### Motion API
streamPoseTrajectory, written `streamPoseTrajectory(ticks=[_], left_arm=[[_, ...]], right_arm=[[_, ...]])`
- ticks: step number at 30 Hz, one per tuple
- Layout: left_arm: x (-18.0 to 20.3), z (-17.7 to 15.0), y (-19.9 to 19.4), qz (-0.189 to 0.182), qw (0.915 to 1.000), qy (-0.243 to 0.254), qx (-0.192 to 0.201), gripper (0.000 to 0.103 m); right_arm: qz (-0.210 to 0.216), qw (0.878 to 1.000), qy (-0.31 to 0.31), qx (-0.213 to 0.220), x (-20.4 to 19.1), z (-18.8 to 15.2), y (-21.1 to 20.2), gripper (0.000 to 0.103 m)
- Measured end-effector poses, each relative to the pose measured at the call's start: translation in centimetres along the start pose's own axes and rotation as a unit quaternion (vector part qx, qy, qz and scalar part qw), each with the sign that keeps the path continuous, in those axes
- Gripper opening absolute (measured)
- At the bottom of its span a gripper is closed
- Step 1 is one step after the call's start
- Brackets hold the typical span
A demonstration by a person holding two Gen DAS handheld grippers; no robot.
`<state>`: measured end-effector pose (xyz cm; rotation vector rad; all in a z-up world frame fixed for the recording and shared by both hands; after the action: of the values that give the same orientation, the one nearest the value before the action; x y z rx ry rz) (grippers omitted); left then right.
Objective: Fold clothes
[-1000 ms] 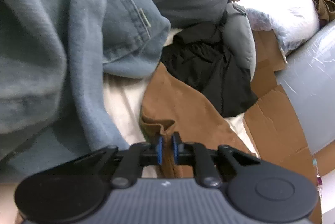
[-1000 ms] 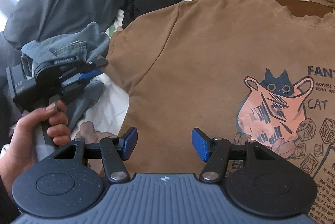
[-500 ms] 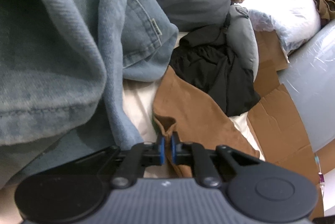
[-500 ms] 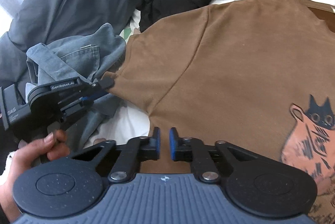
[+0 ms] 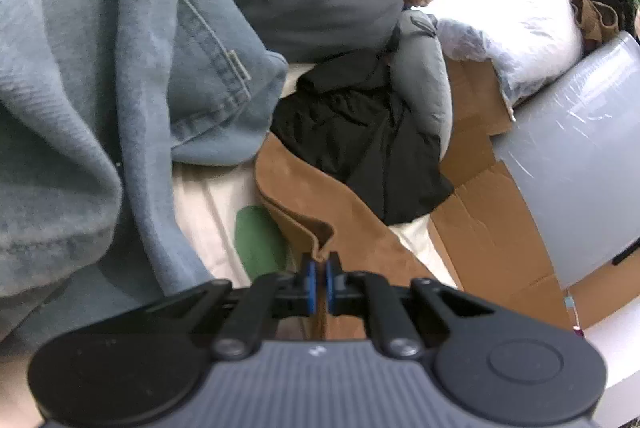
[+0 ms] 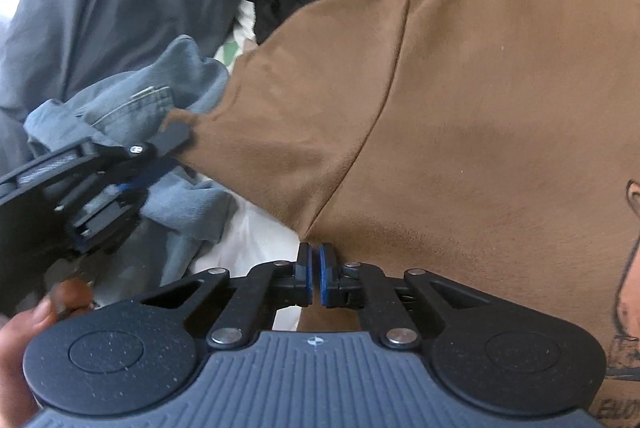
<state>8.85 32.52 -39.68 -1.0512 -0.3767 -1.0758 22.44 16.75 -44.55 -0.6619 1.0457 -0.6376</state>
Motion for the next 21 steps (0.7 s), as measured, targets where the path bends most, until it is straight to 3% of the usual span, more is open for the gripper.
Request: streamPoseTrajectory(ticks=[10, 21], left_arm=[[1.7, -1.4, -0.3, -0.026, 0.9991, 0.027, -0.018, 0.005], [4.6, -4.2, -0.3, -0.059, 0.9928, 0.073, -0.074, 0.004]], right_arm=[[-0.016, 0.999, 0.028, -0.013, 0.8, -0.2, 1.9, 0.002], [-0.009, 0.997, 0.069, -0.018, 1.9, -0.4, 2.1, 0.005]])
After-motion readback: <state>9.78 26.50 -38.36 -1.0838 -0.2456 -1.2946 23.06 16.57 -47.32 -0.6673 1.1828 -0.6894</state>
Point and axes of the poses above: each gripper's, at about its wrist camera, not at the fingertips, and y roughly the way its jaws point, x to its right, z to its top, the point moved 7 cm from there along y, roughly the way its jaws point, and after that the axes turned 3 degrees about -z, right-handed, at the moved point
